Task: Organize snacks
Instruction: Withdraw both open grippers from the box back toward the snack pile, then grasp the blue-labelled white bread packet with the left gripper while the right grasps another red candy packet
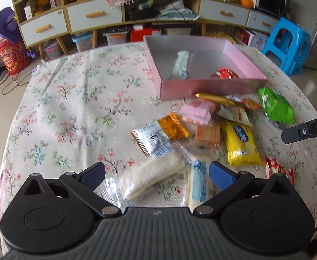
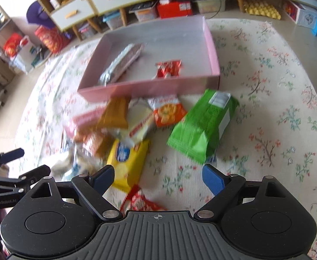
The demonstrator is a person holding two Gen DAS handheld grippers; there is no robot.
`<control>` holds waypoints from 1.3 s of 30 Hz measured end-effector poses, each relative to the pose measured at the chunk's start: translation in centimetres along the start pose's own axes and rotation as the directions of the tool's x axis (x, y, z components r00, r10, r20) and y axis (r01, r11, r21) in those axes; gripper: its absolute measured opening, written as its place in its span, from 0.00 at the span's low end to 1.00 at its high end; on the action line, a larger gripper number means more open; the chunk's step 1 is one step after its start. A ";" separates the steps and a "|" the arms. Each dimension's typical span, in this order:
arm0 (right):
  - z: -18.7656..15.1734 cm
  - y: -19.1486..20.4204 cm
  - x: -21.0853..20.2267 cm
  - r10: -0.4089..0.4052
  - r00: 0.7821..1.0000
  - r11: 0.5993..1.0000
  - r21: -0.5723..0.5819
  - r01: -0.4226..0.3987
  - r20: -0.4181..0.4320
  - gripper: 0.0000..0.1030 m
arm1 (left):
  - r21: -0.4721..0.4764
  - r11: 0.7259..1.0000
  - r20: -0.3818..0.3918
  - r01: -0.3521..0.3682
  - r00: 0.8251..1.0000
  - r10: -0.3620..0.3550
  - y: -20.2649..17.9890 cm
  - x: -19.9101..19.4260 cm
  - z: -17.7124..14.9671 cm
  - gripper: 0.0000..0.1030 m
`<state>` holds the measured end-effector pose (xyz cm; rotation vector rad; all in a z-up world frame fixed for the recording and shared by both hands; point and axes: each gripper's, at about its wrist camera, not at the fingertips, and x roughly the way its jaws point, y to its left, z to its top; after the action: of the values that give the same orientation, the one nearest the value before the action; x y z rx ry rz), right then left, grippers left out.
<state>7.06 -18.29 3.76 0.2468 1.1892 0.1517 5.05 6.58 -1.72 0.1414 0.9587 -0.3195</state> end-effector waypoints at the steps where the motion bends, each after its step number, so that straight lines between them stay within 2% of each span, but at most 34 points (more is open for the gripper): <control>1: -0.4 0.2 0.2 0.002 1.000 1.000 -0.009 -0.002 -0.008 0.87 | 0.002 1.000 -0.010 0.008 1.000 -0.008 -0.1 0.1 -0.3 0.99; 5: -2.0 1.1 1.3 0.006 0.998 0.998 -0.060 -0.010 -0.068 0.88 | 0.031 0.999 -0.052 0.037 0.998 -0.035 -1.1 0.7 -1.2 0.99; 11: -3.5 2.3 2.1 -0.019 0.994 0.991 -0.137 0.004 -0.107 0.88 | 0.071 0.996 -0.090 0.046 0.995 -0.039 -2.1 1.4 -1.7 0.99; 15: -3.8 2.5 2.7 -0.036 0.991 0.987 -0.158 0.015 -0.130 0.88 | 0.049 0.997 -0.129 0.057 0.990 -0.050 -2.3 2.3 -1.9 0.99; 19: -4.2 2.6 3.2 -0.055 0.988 0.983 -0.184 0.028 -0.145 0.88 | -0.011 0.997 -0.189 0.083 0.978 -0.083 -2.2 3.4 -2.2 0.95; 22: -4.4 2.9 3.7 -0.073 0.986 0.978 -0.205 0.041 -0.151 0.88 | 0.015 0.998 -0.181 0.063 0.982 -0.059 -2.7 3.4 -2.4 0.96; 28: -4.6 3.4 3.8 -0.110 0.984 0.963 -0.259 0.071 -0.138 0.88 | 0.065 0.997 -0.166 0.038 0.986 -0.027 -3.4 3.1 -2.6 0.89; 33: -4.8 3.6 3.9 -0.119 0.985 0.955 -0.286 0.079 -0.128 0.87 | 0.057 0.998 -0.156 0.036 0.987 -0.026 -3.6 3.4 -1.8 0.77; 39: -4.8 3.9 3.8 -0.128 0.986 0.948 -0.306 0.089 -0.110 0.85 | 0.049 0.998 -0.146 0.038 0.989 -0.030 -3.5 3.4 -1.6 0.67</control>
<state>4.02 -13.02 -0.27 -0.0978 1.2861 0.2521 4.43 2.96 -5.40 0.1981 1.0985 -0.3695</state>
